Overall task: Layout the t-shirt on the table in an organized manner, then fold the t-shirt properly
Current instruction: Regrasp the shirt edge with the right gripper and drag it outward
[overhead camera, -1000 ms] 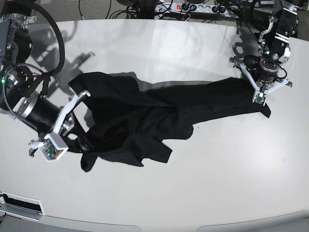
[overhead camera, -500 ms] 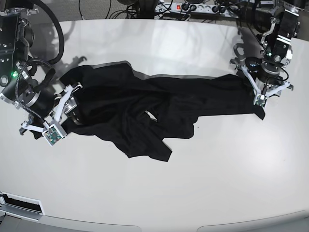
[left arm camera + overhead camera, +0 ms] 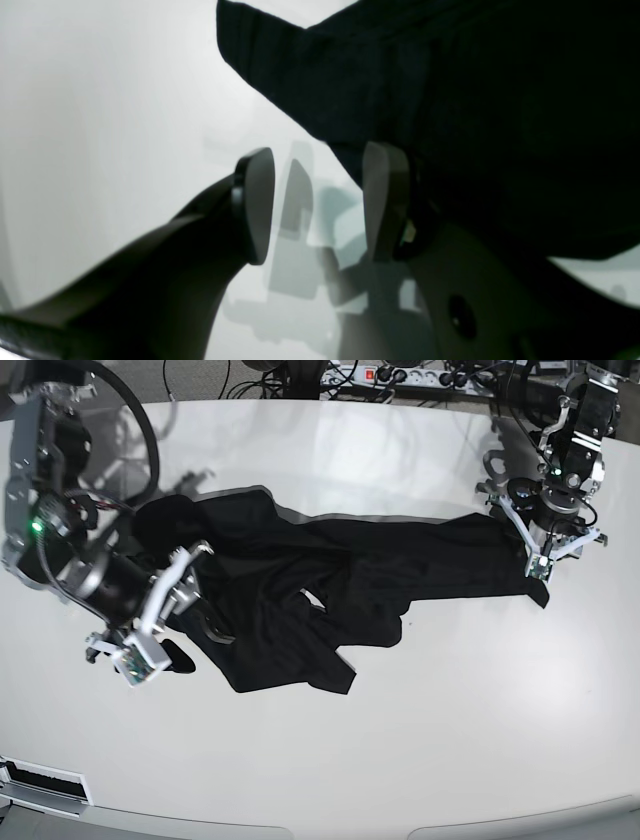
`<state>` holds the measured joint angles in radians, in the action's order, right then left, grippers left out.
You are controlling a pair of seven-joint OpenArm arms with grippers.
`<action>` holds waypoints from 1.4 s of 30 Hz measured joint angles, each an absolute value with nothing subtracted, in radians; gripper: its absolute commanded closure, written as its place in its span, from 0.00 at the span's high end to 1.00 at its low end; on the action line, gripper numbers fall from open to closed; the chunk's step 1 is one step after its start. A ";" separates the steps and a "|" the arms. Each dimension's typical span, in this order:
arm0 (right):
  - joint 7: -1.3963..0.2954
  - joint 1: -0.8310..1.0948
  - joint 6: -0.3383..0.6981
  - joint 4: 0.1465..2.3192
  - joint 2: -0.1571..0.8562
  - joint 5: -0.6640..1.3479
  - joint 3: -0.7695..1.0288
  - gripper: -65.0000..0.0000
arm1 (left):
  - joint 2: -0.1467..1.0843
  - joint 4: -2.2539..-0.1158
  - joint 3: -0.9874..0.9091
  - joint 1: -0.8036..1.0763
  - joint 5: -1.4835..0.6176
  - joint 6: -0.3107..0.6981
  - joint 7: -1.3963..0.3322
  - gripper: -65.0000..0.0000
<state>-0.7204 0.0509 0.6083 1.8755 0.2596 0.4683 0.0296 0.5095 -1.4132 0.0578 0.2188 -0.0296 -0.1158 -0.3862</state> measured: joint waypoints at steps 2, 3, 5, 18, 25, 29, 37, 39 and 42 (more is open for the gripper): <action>-0.721 -0.024 0.588 1.744 0.249 0.456 -0.017 0.58 | 0.509 -1.413 0.058 0.219 -0.035 -0.116 -0.386 0.47; -0.720 -0.065 0.579 1.676 0.244 0.456 -0.036 0.58 | 0.509 -1.413 0.058 0.219 -0.033 -0.117 -0.389 0.47; -0.717 -0.149 0.564 1.531 0.235 0.455 -0.053 0.58 | 0.509 -1.413 0.058 0.219 -0.034 -0.119 -0.394 0.47; -0.715 -0.523 0.621 0.778 0.210 0.546 -0.048 0.58 | 0.509 -1.414 0.058 0.219 -0.036 -0.120 -0.396 0.47; -0.711 -0.543 0.619 0.741 0.167 0.546 -0.048 0.51 | 0.509 -1.414 0.058 0.219 -0.037 -0.120 -0.396 0.47; -0.664 -0.543 0.564 0.741 0.137 0.427 -0.048 0.41 | 0.509 -1.414 0.058 0.219 -0.036 -0.120 -0.397 0.47; -0.534 -0.538 0.677 0.740 0.130 0.332 -0.048 0.00 | 0.509 -1.414 0.058 0.218 -0.036 -0.120 -0.397 0.47; -0.519 -0.543 0.693 0.748 0.136 0.370 -0.049 0.00 | 0.509 -1.414 0.058 0.219 -0.036 -0.119 -0.396 0.47; -0.559 -0.543 0.693 0.799 0.153 0.464 -0.049 0.00 | 0.509 -1.414 0.058 0.219 -0.033 -0.119 -0.397 0.47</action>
<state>-0.5591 -0.5430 0.6926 0.7994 0.1528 0.4644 -0.0486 0.5091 -1.4139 0.0578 0.2188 -0.0334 -0.1192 -0.3965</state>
